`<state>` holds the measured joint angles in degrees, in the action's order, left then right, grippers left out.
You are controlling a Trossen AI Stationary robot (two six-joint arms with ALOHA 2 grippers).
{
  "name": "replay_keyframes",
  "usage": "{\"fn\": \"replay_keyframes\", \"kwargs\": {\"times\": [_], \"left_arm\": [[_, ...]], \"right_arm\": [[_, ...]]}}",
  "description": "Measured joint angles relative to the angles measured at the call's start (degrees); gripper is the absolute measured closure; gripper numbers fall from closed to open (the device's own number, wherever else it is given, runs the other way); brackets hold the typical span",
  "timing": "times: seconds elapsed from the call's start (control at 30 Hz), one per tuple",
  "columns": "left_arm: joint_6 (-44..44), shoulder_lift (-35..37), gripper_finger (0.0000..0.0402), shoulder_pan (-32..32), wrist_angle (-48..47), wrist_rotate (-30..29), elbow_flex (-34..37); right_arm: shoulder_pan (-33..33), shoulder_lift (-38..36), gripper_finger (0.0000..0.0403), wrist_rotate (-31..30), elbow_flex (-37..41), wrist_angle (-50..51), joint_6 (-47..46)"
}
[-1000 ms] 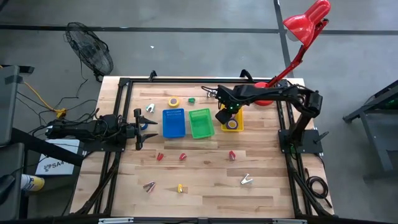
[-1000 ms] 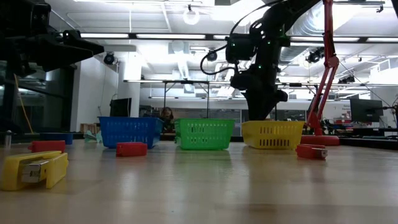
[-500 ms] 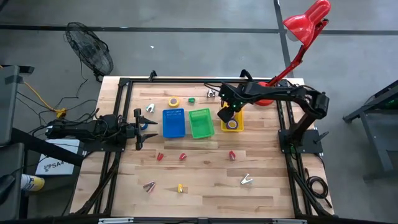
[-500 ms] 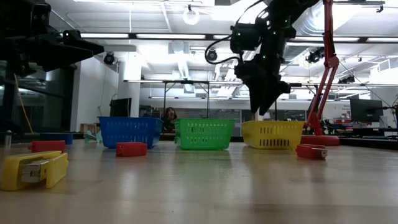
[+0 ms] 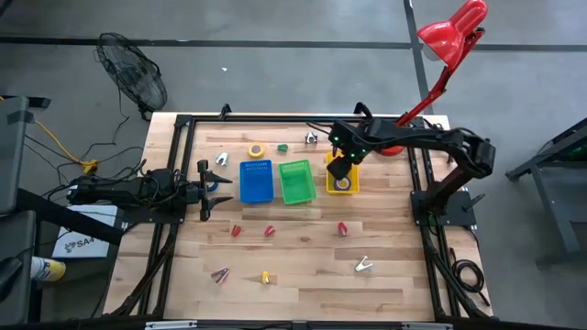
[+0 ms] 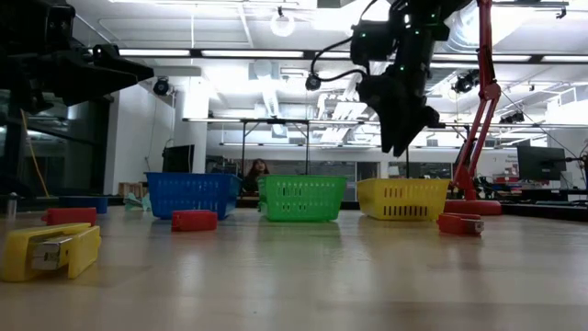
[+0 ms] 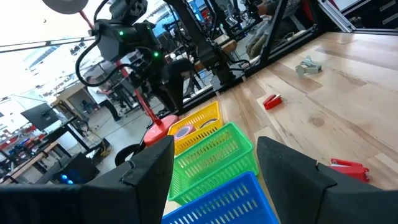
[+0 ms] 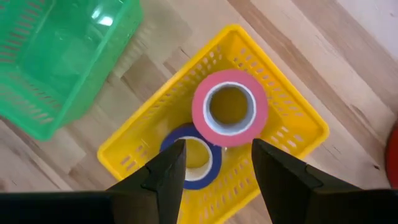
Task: Pick and place Stapler, Stapler remover, tape
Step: Put the white staple remover into the green bin
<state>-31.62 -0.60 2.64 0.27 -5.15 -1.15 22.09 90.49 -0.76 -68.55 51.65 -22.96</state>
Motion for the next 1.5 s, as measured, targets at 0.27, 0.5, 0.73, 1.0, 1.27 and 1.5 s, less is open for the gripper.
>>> {"fn": "replay_keyframes", "kwargs": {"times": [0.27, 0.5, 0.73, 1.0, 1.27, 1.5], "left_arm": [[-0.01, 0.00, 0.0175, 0.00, 0.00, -0.02, -0.01], [-0.01, -0.01, 0.0175, 0.01, 0.02, -0.01, -0.01], [-0.02, -0.02, 0.0175, 0.00, 0.00, -0.02, 0.00], [-0.02, -0.01, 0.0175, 0.02, 0.01, 0.00, -0.01], [-0.01, -0.02, 0.0175, 0.00, 0.00, -0.02, -0.02], [-0.02, 0.00, 0.0175, 0.00, 0.00, 0.00, -0.02]], "right_arm": [[-1.88, -1.27, 0.0223, -0.33, 0.00, 3.10, 3.91], [-4.93, -2.11, 0.0209, -0.47, 0.00, 4.32, 10.09], [-8.67, -2.86, 0.0201, -0.63, 0.00, 5.84, 15.81], [-13.93, -2.87, 0.0200, -0.01, 0.00, 10.60, 16.64], [-21.52, -2.86, 0.0198, 1.45, 0.02, 14.47, 15.65], [-29.39, -2.86, 0.0198, 6.60, 0.02, 16.07, 11.56]]}}
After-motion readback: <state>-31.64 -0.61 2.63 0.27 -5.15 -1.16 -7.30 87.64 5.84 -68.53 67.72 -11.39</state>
